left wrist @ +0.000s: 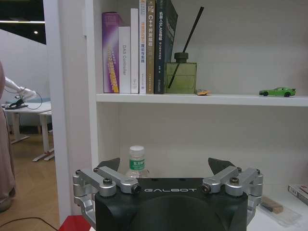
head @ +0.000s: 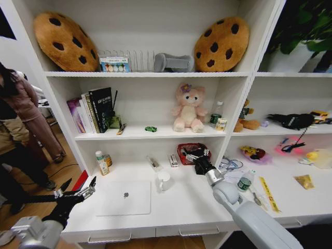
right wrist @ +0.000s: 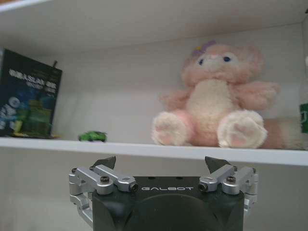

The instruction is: Organize the objects on the table.

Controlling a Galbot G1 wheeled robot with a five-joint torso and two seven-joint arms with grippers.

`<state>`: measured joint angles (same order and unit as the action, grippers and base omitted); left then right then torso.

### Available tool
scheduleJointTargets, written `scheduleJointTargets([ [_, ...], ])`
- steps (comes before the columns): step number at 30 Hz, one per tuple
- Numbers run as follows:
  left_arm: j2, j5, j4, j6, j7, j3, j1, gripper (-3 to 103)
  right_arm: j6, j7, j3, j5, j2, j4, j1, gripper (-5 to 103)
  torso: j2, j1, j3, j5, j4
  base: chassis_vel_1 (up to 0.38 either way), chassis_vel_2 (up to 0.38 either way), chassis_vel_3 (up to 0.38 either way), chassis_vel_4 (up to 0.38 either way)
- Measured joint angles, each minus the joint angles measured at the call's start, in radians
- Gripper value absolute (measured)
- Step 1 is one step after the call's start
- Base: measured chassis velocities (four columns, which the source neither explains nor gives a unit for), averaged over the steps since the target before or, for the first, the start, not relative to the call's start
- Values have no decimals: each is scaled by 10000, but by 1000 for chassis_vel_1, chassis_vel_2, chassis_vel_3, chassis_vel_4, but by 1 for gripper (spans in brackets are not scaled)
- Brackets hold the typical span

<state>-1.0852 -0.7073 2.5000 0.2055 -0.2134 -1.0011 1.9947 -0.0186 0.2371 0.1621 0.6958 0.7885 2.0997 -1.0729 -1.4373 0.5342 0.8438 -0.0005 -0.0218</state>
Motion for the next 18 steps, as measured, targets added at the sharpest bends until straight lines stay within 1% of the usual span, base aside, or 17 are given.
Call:
scheduleJointTargets([
  [2, 0, 0, 0, 0, 0, 0, 0, 100, 633, 431, 178, 484, -148, 1048, -288, 100, 0, -1, 0, 3, 2, 0, 0, 0, 0],
  [3, 0, 0, 0, 0, 0, 0, 0, 100, 633, 431, 178, 484, -148, 1048, -288, 100, 0, -1, 0, 3, 2, 0, 0, 0, 0],
  [5, 0, 0, 0, 0, 0, 0, 0, 100, 1001, 643, 410, 659, -302, 1811, -640, 100, -1, 0, 0, 4, 4, 0, 0, 0, 0],
  [12, 0, 0, 0, 0, 0, 0, 0, 100, 741, 189, 621, 561, -597, 2286, -1162, 100, 0, 0, 1, 7, 0, 0, 0, 0, 0],
  [13, 0, 0, 0, 0, 0, 0, 0, 100, 476, -138, 727, 106, -769, 2370, -1282, 100, -1, -1, 0, 5, -3, 0, 0, 0, 0],
  [14, 0, 0, 0, 0, 0, 0, 0, 100, 441, -97, 831, -125, -808, 2370, -1319, 100, -1, -1, 1, 5, 6, 0, 0, 0, 0],
  [15, 0, 0, 0, 0, 0, 0, 0, 100, 441, -97, 831, -125, -808, 2370, -1319, 100, -1, -1, 1, 5, 6, 0, 0, 0, 0],
  [16, 0, 0, 0, 0, 0, 0, 0, 100, 610, 104, 1302, -208, -769, 2378, -1796, 100, 1, 0, 2, 7, 11, 0, 0, 0, 0],
  [17, 0, 0, 0, 0, -1, 0, 0, 100, 713, 174, 1859, -435, -651, 2391, -2383, 100, 1, 1, 2, 3, 10, 0, 0, 0, 0],
  [18, 0, 0, 0, 0, -1, 0, 0, 100, 713, 174, 1859, -435, -651, 2391, -2383, 100, 1, 1, 2, 3, 10, 0, 0, 0, 0],
])
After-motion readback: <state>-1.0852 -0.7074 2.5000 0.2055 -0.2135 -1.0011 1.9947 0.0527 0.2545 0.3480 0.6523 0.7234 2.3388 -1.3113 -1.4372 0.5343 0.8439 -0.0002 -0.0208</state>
